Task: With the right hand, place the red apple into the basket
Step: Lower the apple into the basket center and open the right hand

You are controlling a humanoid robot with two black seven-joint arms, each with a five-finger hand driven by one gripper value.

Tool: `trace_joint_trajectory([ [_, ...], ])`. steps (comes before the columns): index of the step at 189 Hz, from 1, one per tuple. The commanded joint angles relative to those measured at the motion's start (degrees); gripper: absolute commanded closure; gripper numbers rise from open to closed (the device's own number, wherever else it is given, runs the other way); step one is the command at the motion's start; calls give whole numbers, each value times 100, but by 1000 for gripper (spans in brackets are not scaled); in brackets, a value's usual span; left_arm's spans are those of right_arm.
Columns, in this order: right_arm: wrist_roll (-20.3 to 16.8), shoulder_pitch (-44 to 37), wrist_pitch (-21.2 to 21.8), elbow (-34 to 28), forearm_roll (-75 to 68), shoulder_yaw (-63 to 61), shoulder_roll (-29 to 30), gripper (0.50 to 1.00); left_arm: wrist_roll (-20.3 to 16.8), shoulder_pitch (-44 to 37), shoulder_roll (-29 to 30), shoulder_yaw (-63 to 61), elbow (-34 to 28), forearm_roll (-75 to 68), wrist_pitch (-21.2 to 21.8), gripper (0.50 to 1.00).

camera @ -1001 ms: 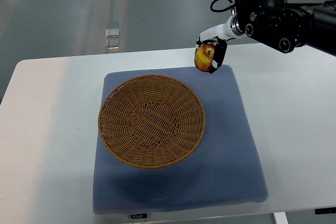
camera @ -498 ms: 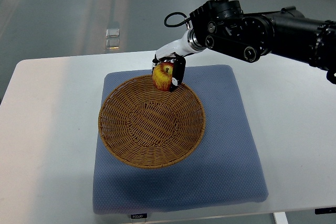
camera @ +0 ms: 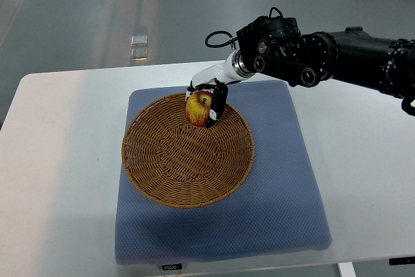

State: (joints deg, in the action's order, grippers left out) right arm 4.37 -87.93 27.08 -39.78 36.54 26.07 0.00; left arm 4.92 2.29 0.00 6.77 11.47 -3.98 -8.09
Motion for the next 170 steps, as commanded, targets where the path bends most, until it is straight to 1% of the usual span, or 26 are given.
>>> trace_joint_trajectory([
  [1, 2, 30, -115, -136, 2, -5, 0, 848, 0, 0, 0, 0, 5, 2, 0, 500],
  [30, 2, 127, -186, -294, -7, -5, 0, 838, 0, 0, 0, 0, 5, 2, 0, 500],
  [50, 2, 294, -405, -408, -7, -5, 0, 822, 0, 0, 0, 0, 5, -7, 0, 500],
  [59, 2, 294, -405, -408, -7, -5, 0, 822, 0, 0, 0, 0, 5, -7, 0, 500],
  [60, 2, 399, -536, -469, -7, -5, 0, 816, 0, 9, 0, 0, 5, 2, 0, 500],
  [90, 11, 558, -880, -584, -7, -5, 0, 779, 0, 0, 0, 0, 5, 2, 0, 500],
  [97, 11, 558, -932, -593, -7, -5, 0, 750, 0, 0, 0, 0, 5, -7, 0, 500],
  [105, 11, 558, -941, -602, -7, -5, 0, 732, 0, 0, 0, -9, 5, 2, -9, 500],
  [108, 11, 558, -941, -602, -7, -5, 0, 709, 9, 9, 0, -9, 13, -7, 0, 500],
  [113, 11, 558, -941, -602, -7, -5, 0, 689, 0, 0, 0, -9, 5, 2, 0, 500],
  [114, 11, 558, -941, -602, -7, -5, 0, 675, 0, 0, 0, -9, 13, 2, 0, 500],
  [115, 11, 558, -941, -602, -7, -5, 0, 675, 0, 0, 0, -9, 14, 2, 0, 500],
  [116, 11, 558, -941, -602, -7, -5, 0, 658, 0, 9, 0, -9, 14, -7, -8, 500],
  [117, 11, 558, -941, -602, -7, -5, 0, 658, 0, 9, 0, -9, 14, -7, -9, 500],
  [118, 11, 558, -941, -602, -7, -5, 0, 644, 0, 0, 0, -9, 5, -7, 0, 500],
  [120, 19, 558, -941, -602, -7, -5, 0, 634, 0, 0, 0, -9, 13, 2, 0, 500],
  [136, 20, 549, -941, -637, -7, -14, 0, 605, 0, 0, 0, -9, 5, -7, 0, 500],
  [146, 20, 549, -915, -637, -7, -14, 0, 603, 0, 0, 0, -9, 5, -7, 0, 500],
  [157, 20, 531, -889, -645, -15, -32, 0, 587, 0, 0, 0, -9, 5, 2, 0, 500],
  [170, 11, 505, -853, -645, -15, -128, 0, 585, 0, 0, 0, -9, 5, 2, 0, 500],
])
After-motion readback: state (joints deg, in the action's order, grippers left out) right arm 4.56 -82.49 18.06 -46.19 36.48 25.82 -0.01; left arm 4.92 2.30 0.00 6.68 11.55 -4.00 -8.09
